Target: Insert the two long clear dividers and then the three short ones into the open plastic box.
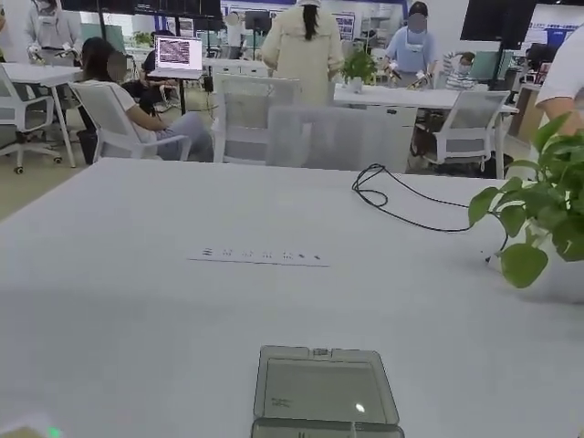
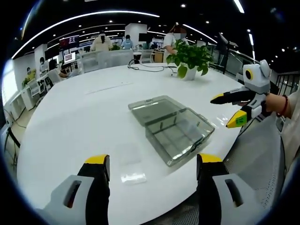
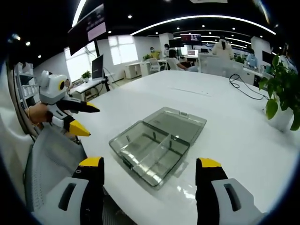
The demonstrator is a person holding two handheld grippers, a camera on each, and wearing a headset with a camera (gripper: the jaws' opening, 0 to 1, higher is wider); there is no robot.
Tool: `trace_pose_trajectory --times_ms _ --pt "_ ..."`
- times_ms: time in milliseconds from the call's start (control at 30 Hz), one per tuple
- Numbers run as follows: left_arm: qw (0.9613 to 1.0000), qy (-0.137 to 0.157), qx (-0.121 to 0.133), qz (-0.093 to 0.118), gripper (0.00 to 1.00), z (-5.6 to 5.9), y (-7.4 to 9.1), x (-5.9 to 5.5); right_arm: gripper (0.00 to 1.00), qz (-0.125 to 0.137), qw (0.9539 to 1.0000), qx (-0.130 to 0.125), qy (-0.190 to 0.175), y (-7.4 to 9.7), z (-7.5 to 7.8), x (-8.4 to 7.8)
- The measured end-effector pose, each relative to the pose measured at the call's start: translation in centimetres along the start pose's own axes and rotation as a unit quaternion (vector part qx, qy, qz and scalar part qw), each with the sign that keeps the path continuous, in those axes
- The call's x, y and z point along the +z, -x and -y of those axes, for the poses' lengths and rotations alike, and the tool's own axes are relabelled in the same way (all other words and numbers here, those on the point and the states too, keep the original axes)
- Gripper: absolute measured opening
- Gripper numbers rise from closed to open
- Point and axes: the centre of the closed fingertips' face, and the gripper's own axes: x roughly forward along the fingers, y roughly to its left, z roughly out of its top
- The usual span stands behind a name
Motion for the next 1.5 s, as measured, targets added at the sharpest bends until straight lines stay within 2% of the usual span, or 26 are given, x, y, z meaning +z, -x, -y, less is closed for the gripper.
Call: trace_pose_trajectory --times_ms 33,100,300,367,400,600,733,1000,1167,1500 --pt "0.9999 0.007 0.006 -0.012 0.75 -0.4 -0.1 -0.3 0.81 -0.001 1.0000 0.001 0.000 0.0 -0.1 -0.1" --pt "0.9997 0.007 0.010 -0.020 0.74 -0.8 -0.3 -0.4 0.81 0.000 1.0000 0.002 0.001 0.0 -0.2 -0.1" --pt "0.9976 0.016 0.026 -0.062 0.66 -2.4 -1.1 -1.3 0.81 -0.002 1.0000 0.002 -0.002 -0.1 -0.4 -0.2" --pt "0.9972 0.022 0.032 -0.063 0.64 -2.8 -1.2 -1.4 0.81 -0.002 1.0000 0.002 -0.005 -0.2 -0.4 -0.2" --pt "0.9963 0.025 0.033 -0.075 0.63 -2.9 -1.3 -1.8 0.81 -0.002 1.0000 0.003 -0.006 -0.2 -0.5 -0.2" --pt "0.9935 0.036 0.042 -0.099 0.57 -3.7 -2.3 -3.0 0.81 0.000 0.9999 0.000 -0.015 -0.2 -0.4 -0.1" --pt "0.9906 0.031 0.053 -0.122 0.53 -4.4 -3.0 -4.1 0.80 0.000 0.9997 -0.001 -0.023 -0.2 -0.2 -0.2" --pt "0.9879 0.046 0.058 -0.136 0.48 -4.8 -4.3 -5.2 0.80 -0.003 0.9994 -0.002 -0.035 -0.5 0.1 -0.6" --pt "0.9864 0.043 0.059 -0.148 0.46 -4.9 -5.0 -5.8 0.79 -0.004 0.9990 -0.003 -0.044 -0.6 0.3 -0.7" --pt "0.9842 0.016 0.065 -0.164 0.42 -4.9 -5.7 -6.5 0.77 -0.003 0.9983 -0.007 -0.058 -0.9 0.6 -0.9"
